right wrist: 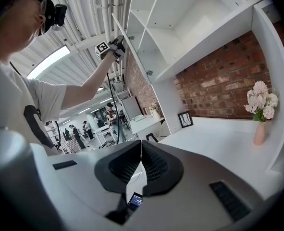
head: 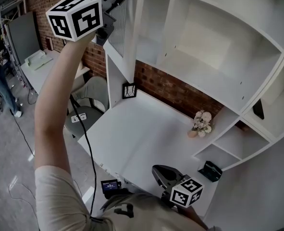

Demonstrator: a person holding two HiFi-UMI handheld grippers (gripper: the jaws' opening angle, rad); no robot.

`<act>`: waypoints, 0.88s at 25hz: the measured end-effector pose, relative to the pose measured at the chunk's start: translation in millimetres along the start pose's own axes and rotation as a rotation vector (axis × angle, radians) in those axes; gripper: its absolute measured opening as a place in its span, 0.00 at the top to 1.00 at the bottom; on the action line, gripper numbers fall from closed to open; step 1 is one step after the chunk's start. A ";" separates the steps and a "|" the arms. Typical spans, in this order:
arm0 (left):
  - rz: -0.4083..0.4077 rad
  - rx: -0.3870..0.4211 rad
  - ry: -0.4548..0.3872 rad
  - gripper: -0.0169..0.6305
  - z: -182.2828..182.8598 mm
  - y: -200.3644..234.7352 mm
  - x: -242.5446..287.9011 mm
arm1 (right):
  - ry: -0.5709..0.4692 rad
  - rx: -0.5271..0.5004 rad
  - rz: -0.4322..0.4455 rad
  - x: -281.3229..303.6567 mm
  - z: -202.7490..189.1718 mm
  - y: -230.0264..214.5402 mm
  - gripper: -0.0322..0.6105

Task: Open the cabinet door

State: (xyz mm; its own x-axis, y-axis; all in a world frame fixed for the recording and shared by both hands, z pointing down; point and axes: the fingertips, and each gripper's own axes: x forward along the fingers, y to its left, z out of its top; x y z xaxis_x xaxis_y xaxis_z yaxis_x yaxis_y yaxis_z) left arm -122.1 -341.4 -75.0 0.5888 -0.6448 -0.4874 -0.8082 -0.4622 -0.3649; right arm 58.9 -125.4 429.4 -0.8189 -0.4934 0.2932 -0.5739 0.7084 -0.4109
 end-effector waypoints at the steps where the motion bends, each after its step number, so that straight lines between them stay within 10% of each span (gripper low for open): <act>1: -0.004 -0.008 -0.003 0.84 2.5 2.1 -4.2 | 0.000 0.002 0.000 0.7 0.0 1.8 0.91; 22: -0.111 -0.251 -0.113 0.83 33.6 56.5 -92.7 | 0.049 -0.045 0.043 52.5 1.5 37.6 0.91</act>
State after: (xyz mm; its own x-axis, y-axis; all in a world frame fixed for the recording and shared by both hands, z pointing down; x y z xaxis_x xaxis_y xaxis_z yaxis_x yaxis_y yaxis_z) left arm -222.0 -287.3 -77.1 0.6596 -0.5163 -0.5462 -0.7076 -0.6715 -0.2198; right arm -5.7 -125.4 428.1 -0.8409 -0.4373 0.3188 -0.5365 0.7508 -0.3854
